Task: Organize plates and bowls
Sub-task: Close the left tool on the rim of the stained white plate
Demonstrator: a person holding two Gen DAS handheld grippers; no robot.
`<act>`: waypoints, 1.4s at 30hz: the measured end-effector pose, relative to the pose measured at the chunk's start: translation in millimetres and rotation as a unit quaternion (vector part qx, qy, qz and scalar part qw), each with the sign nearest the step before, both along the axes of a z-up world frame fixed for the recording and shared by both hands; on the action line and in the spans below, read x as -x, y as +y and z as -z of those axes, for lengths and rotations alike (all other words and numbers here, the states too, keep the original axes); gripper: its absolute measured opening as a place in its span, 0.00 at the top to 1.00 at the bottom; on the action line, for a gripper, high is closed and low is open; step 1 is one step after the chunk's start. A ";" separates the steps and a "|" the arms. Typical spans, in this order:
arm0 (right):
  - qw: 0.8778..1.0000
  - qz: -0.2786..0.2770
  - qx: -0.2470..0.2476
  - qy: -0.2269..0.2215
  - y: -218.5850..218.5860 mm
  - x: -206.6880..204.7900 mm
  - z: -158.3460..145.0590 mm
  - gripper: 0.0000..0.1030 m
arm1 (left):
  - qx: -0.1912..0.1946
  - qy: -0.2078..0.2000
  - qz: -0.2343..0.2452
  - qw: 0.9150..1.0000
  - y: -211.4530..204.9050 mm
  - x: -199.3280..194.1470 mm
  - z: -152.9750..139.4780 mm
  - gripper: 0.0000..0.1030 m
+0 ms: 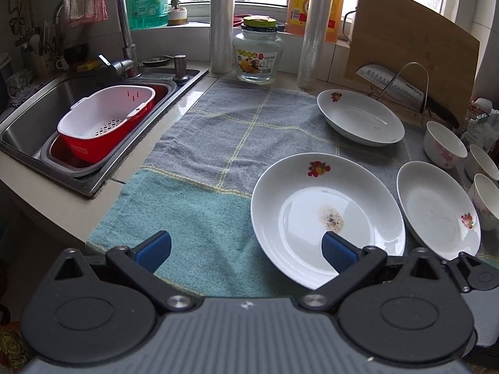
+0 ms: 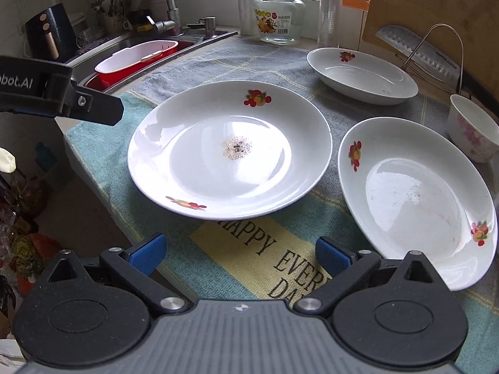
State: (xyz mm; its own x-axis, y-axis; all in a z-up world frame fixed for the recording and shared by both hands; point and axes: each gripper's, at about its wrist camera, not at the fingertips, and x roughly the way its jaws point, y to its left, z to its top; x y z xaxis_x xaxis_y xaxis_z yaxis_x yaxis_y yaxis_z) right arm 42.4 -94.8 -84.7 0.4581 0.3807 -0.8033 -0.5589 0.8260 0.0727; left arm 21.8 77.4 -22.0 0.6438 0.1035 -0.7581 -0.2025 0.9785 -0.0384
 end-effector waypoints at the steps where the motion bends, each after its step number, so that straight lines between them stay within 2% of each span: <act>1: 1.000 0.003 0.003 -0.004 2.8 -0.4 1.6 0.00 | 0.000 0.002 0.005 1.000 2.3 -3.7 1.2 0.01; 9: 0.999 0.007 0.019 -0.037 22.3 -1.5 9.0 0.00 | 0.015 0.009 0.068 0.998 14.2 -32.2 10.6 0.01; 16: 0.998 -0.001 0.013 -0.057 24.9 -1.2 12.7 0.00 | 0.013 0.023 0.147 0.989 14.4 -61.0 18.5 0.01; 21: 0.997 -0.009 0.000 -0.073 18.4 5.6 14.4 0.00 | 0.019 0.048 0.201 0.978 11.5 -82.6 30.8 0.01; 27: 0.997 0.001 0.000 -0.077 17.3 11.0 13.4 0.00 | 0.022 0.077 0.277 0.958 3.5 -104.3 43.1 0.01; 32: 0.997 0.005 -0.001 -0.078 17.8 9.6 13.9 0.00 | 0.052 0.114 0.312 0.942 5.5 -125.6 56.4 0.01; 42: 0.997 0.011 -0.002 -0.080 18.6 10.0 14.5 0.00 | 0.058 0.133 0.345 0.927 5.4 -138.3 60.8 0.01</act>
